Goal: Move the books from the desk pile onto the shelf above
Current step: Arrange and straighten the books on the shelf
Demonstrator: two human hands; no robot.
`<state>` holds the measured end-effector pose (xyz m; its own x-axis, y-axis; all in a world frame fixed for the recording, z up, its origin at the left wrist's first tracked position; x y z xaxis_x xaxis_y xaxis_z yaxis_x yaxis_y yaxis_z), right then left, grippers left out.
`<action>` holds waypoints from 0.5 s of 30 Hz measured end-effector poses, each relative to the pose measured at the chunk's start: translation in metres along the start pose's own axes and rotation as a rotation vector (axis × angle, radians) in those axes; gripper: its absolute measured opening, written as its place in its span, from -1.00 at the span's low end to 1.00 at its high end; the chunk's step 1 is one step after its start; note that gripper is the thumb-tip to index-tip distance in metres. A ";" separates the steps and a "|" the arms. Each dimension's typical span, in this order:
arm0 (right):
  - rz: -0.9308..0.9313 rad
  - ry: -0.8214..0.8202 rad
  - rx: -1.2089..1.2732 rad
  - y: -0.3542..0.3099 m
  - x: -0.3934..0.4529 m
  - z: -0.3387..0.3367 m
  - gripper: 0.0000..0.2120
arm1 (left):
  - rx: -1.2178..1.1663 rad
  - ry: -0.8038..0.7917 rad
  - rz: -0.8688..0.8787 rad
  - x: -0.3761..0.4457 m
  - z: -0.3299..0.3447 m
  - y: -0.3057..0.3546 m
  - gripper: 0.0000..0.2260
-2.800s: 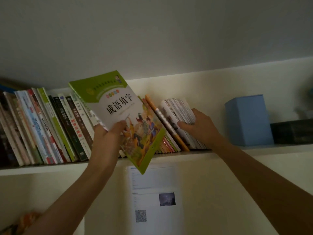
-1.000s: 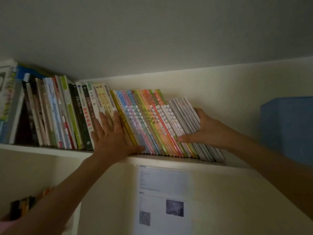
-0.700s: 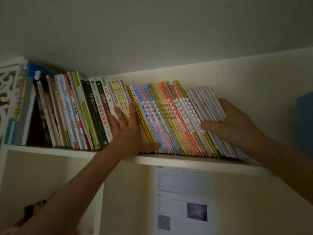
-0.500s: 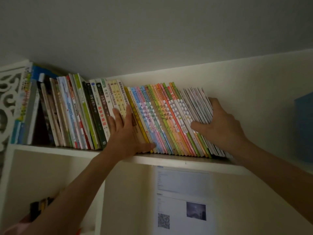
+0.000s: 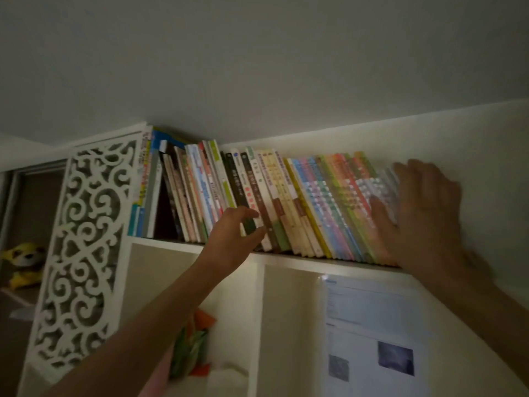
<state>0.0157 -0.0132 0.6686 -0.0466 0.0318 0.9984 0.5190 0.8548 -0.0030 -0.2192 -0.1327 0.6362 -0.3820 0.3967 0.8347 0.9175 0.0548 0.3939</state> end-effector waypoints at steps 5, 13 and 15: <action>-0.071 -0.240 0.299 -0.135 -0.028 0.075 -0.78 | -0.004 -0.024 -0.041 0.000 -0.042 -0.083 -0.80; -0.062 -0.385 0.202 -0.259 -0.017 0.203 -0.81 | -0.049 -0.073 -0.119 0.046 -0.075 -0.220 -0.69; -0.071 -0.380 0.114 -0.266 -0.010 0.225 -0.78 | -0.121 -0.076 -0.128 0.065 -0.074 -0.233 -0.62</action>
<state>-0.3138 -0.1241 0.6465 -0.4023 0.1419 0.9044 0.4063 0.9130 0.0375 -0.4658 -0.1877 0.6278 -0.4810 0.4620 0.7451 0.8402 0.0003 0.5422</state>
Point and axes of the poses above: each hand's wrist, its own x-axis towards the middle knuckle, its own z-axis out of the palm, y = z × x, the point moved 4 cm from there along x, towards the middle knuckle, and after that the axes turned 9 degrees about x, right-handed, at the moved point
